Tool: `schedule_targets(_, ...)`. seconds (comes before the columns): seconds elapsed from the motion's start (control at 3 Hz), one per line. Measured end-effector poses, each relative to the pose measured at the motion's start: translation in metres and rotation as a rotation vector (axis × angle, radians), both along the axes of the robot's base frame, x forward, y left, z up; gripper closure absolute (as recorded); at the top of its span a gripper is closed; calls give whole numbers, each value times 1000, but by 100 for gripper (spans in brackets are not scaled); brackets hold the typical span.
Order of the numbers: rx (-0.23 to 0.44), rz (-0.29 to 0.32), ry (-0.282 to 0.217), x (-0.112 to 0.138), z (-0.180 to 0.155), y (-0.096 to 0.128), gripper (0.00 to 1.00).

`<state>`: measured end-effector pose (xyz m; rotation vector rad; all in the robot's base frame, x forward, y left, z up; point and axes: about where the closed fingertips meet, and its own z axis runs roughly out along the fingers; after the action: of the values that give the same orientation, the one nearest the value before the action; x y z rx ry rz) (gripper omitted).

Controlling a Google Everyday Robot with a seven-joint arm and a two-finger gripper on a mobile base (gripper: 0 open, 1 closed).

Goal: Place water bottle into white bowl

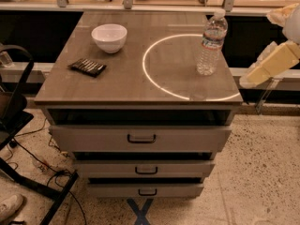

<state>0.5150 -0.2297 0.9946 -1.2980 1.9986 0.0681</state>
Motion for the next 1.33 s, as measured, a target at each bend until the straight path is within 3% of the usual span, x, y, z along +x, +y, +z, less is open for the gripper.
schedule_targets(0.33,165,-20,-132,21,6,-13,0)
schedule_targets(0.67,290,-6,-264,34,11,-19,0)
schedule_targets(1.33,314,3,-274,44,8,-11,0)
